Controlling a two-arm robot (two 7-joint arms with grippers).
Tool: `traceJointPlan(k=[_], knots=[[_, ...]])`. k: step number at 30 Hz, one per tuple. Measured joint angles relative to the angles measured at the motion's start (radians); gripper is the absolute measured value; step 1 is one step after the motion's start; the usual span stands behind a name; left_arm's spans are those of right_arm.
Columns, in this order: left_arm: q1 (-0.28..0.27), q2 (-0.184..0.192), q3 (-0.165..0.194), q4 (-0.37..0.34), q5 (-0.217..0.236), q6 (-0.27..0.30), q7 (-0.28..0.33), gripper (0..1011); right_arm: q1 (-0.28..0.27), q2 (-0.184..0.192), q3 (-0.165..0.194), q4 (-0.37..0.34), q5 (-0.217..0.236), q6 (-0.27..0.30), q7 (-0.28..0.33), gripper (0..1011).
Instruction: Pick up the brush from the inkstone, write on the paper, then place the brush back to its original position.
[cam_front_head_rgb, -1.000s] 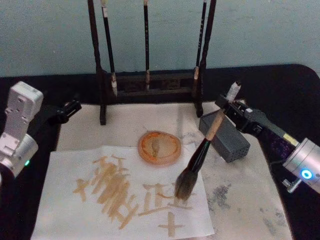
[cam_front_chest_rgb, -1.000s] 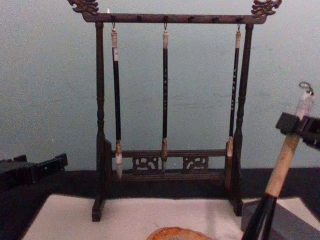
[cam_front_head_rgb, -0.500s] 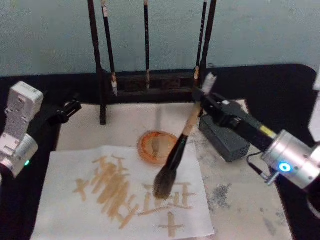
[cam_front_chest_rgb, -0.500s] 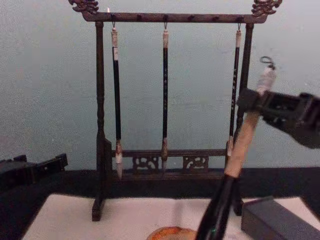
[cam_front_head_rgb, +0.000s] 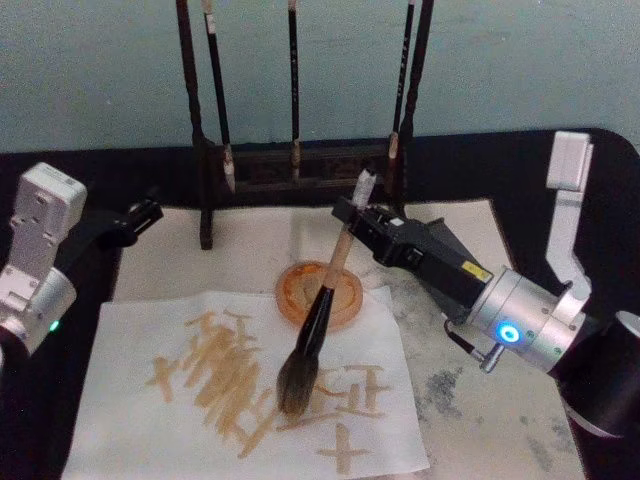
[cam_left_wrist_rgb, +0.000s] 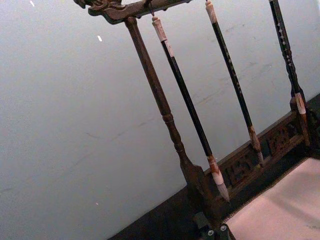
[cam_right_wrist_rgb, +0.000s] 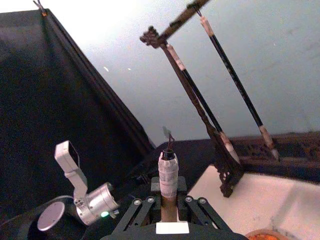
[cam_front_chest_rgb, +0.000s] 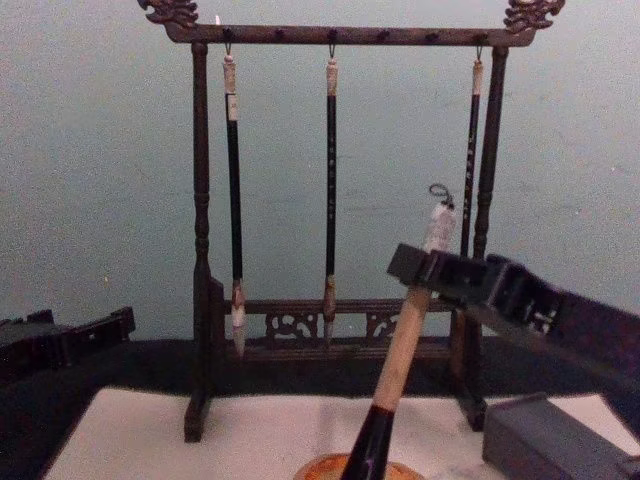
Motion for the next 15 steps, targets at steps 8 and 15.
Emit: traceJointPlan(k=[8,15], knots=[[0.0,0.0,0.0,0.0,0.0,0.0,0.0,1002,0.011,-0.012,-0.009,0.044,-0.002,0.006,0.005,180],[0.0,0.0,0.0,0.0,0.0,0.0,0.0,1002,-0.002,-0.003,0.003,0.067,0.012,0.006,0.014,180]])
